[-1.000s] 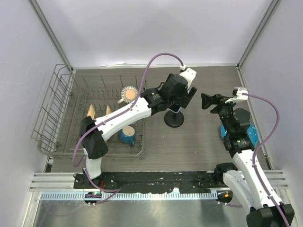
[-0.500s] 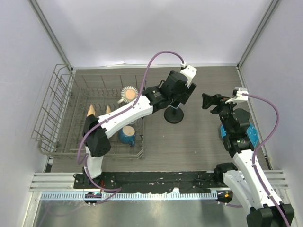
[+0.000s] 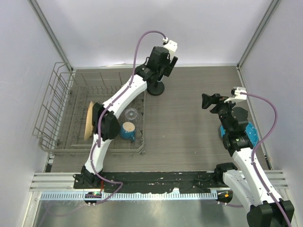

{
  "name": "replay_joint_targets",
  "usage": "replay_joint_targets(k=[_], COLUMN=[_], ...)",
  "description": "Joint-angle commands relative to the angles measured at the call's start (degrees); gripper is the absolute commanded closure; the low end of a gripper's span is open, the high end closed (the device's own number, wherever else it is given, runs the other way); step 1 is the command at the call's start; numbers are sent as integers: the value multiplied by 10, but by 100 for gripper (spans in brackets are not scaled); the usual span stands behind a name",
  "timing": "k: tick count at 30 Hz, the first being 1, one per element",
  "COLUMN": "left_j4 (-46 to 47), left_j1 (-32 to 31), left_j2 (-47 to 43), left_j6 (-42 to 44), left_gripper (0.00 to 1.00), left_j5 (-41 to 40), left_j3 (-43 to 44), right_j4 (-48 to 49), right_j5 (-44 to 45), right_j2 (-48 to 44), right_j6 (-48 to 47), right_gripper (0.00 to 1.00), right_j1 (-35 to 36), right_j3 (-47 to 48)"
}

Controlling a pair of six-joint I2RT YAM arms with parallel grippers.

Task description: Place the phone on the phone stand

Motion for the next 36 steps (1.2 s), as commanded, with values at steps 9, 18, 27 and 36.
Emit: replay_joint_targets(k=[9,18,27,36], left_j4=[110,187,116,50], left_j1=[69,48,48,48], left_j2=[41,-70,-57,-6], left_j6=[-39,-71,-88,-137], left_gripper=[100,100,100,100], left_j5=[44,-64,-55,-129], left_j3=[99,-57,-9,77], right_j4=[28,35,39,45], right_j5=[12,2,-1,-1], right_j2=[15,16,8,8], right_j6=[-11,-5,1,4], right_gripper=[16,16,16,16], right_j1=[1,2,2,2], right_j3=[3,2,0,-3])
